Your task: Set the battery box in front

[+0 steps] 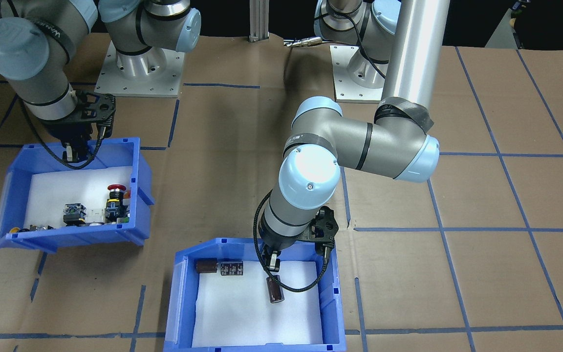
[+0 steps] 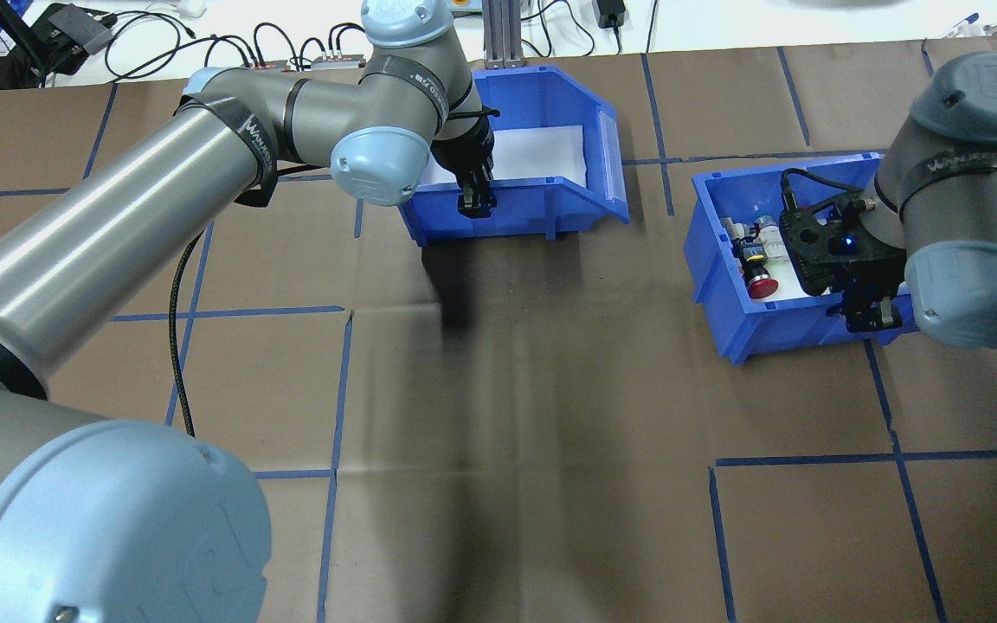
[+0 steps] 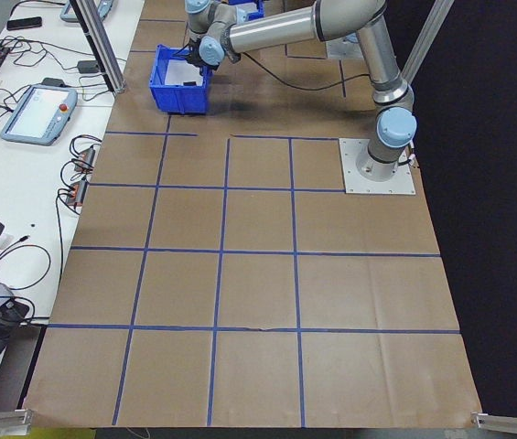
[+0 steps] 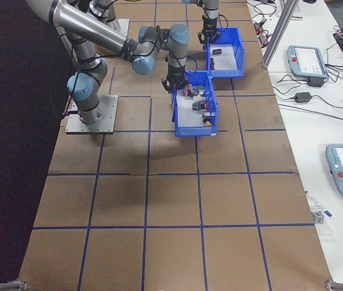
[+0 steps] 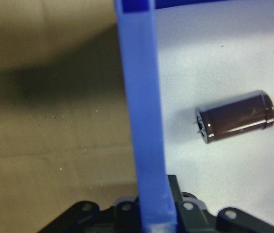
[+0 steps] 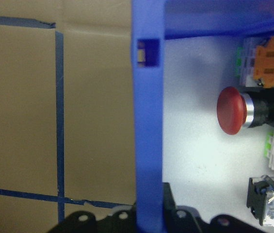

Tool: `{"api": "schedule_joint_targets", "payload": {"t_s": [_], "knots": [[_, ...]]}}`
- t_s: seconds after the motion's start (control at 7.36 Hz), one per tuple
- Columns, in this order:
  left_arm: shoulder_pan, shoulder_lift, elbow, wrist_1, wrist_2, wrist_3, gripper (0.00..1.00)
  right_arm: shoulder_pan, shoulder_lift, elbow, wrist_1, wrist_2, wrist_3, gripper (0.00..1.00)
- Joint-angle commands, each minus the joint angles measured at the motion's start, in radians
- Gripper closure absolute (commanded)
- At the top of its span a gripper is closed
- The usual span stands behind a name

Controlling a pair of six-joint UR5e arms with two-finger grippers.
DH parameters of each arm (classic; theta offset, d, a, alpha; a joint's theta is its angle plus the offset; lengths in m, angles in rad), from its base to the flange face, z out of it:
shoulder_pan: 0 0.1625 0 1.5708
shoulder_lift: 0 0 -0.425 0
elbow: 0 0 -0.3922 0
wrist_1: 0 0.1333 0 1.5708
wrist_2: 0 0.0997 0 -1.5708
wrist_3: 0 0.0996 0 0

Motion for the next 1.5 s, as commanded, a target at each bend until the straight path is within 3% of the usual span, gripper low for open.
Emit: {"api": "schedule_joint_targets", "payload": {"t_s": [0.0,0.14,0.27,0.68,0.82,1.36], "knots": [[-0.007,-0.013,0.002,0.007,0.006,0.011,0.83,0.002,-0.079,0.072,-0.001,0.001,0.05,0.95],[-0.005,-0.015,0.003,0.007,0.029,0.016,0.39,0.007,-0.096,0.093,-0.001,0.003,0.075,0.94],[-0.007,-0.013,0.002,0.007,0.041,-0.003,0.01,0.015,-0.122,0.115,0.001,0.007,0.131,0.94],[-0.005,0.054,0.01,-0.026,0.052,0.005,0.03,0.127,-0.159,0.146,0.002,0.009,0.234,0.94],[0.002,0.091,0.035,-0.11,0.067,0.047,0.03,0.219,-0.157,0.144,0.001,0.003,0.32,0.94],[0.01,0.282,0.053,-0.358,0.118,0.564,0.01,0.517,-0.132,0.141,-0.034,0.006,0.654,0.94]]}}
